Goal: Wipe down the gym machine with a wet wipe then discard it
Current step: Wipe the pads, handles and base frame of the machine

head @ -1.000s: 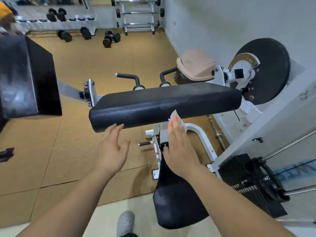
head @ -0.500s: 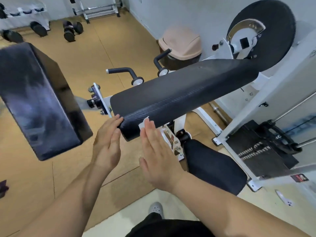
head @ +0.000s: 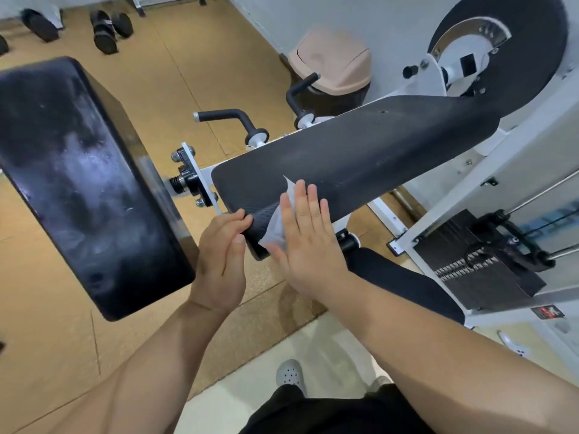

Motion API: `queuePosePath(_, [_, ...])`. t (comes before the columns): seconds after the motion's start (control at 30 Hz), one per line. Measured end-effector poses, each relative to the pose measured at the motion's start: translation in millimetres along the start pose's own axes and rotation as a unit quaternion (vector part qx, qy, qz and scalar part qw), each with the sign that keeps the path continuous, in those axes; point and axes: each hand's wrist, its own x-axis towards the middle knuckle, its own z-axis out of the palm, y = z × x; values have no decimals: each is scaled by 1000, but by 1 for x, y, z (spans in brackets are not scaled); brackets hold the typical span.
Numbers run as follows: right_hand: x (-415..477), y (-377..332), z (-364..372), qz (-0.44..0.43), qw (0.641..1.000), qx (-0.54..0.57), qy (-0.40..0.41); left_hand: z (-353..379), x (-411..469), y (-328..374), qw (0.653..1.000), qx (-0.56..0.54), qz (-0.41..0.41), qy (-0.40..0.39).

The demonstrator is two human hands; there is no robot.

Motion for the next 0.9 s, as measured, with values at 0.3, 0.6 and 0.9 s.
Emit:
queuePosePath(0.3, [43, 50, -25, 217, 975, -39, 11, -4, 1, -16, 998, 15, 59, -33])
queuePosePath(0.6, [5, -9, 29, -90, 992, -24, 80, -10, 3, -12, 995, -20, 78, -65])
queuePosePath(0.9, [41, 36, -13, 248, 966, -9, 69, -10, 3, -8, 996, -36, 44, -70])
